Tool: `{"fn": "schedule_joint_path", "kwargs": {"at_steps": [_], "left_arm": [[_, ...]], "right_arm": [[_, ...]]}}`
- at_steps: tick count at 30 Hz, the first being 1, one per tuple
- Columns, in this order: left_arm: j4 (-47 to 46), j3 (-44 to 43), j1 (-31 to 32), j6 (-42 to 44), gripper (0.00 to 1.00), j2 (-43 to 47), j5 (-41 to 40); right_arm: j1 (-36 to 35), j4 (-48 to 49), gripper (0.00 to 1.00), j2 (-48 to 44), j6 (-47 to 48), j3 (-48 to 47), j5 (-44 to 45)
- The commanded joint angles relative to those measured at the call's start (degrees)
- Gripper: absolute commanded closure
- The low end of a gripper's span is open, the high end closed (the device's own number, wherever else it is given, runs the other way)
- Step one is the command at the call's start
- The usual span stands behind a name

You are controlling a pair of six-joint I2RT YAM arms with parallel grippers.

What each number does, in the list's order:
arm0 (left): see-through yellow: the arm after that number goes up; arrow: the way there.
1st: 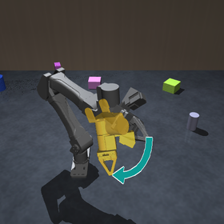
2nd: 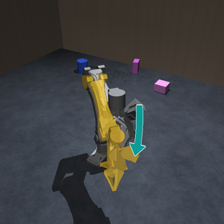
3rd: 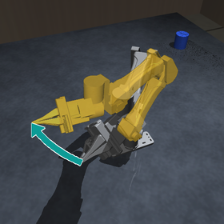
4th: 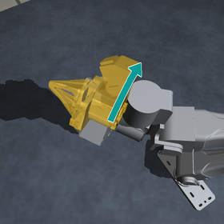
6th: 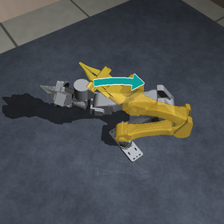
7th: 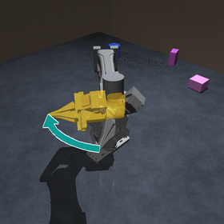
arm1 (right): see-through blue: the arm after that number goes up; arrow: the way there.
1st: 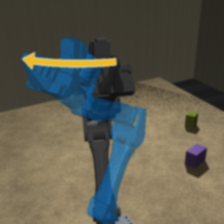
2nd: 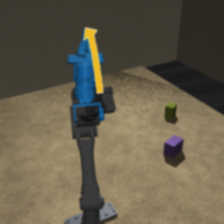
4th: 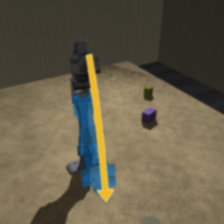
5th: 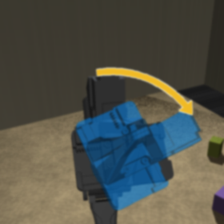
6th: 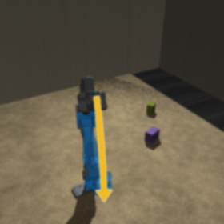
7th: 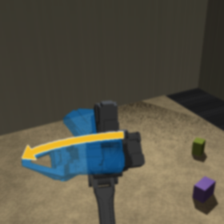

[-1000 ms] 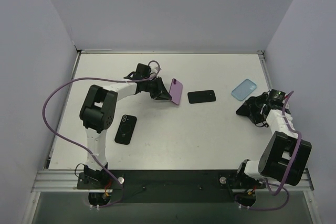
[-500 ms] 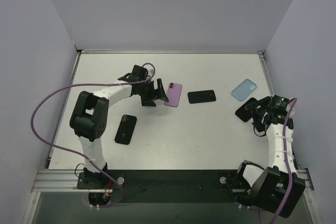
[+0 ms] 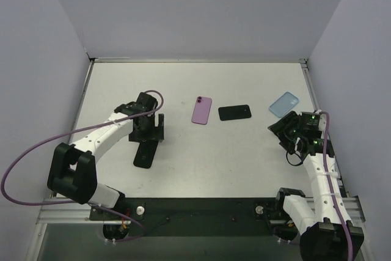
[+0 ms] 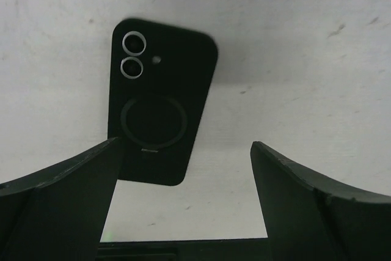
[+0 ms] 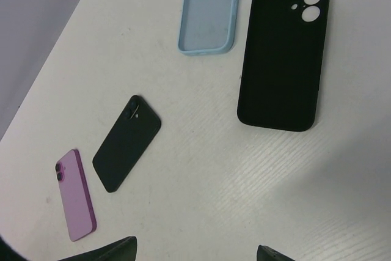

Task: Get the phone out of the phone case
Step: Place the phone at the center of the board, then pick up the phone at the center of the board.

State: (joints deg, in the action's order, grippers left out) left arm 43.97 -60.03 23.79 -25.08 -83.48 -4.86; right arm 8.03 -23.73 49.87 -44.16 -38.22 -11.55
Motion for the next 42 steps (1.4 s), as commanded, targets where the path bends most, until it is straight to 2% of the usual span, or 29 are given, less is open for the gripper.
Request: {"fn": "schedule_joint_path", "kwargs": {"at_steps": [1,11,30,36,38,40,41,42], "left_arm": [[4.2,3.69,-0.15,1.61,0.04,2.27,-4.1],[2.62,4.66,-0.24,1.88,0.03,-4.66,-2.43],[3.67,2.11,-3.4,1.26,0.03,-13.9,-7.44],[2.62,2.29,-3.93,2.49,0.03,-15.57,-2.88],[2.44,2.29,-3.93,2.67,0.12,-16.01,-0.95],[1.57,2.81,-3.93,2.84,0.26,-14.88,0.64],[1.21,2.99,-3.93,2.76,0.38,-14.35,2.91],[0.34,3.25,-3.93,2.32,0.43,-13.56,4.23]], "right_arm": [[-1.44,-0.97,0.29,-0.56,-1.37,-0.63,-0.31],[-1.53,-0.79,0.29,-0.74,-1.01,-1.07,-1.19],[-1.7,1.23,0.3,-0.91,-1.63,0.07,-3.3],[-1.62,1.23,0.3,-1.7,-1.8,0.95,-3.65],[-1.7,1.4,0.3,-1.88,-1.98,0.95,-4.09],[-1.7,1.4,0.3,-2.05,-1.81,0.69,-4.79],[-1.62,1.31,0.3,-2.23,-1.54,0.6,-5.14],[-1.62,1.31,0.3,-2.32,-1.28,0.34,-6.1]]}}
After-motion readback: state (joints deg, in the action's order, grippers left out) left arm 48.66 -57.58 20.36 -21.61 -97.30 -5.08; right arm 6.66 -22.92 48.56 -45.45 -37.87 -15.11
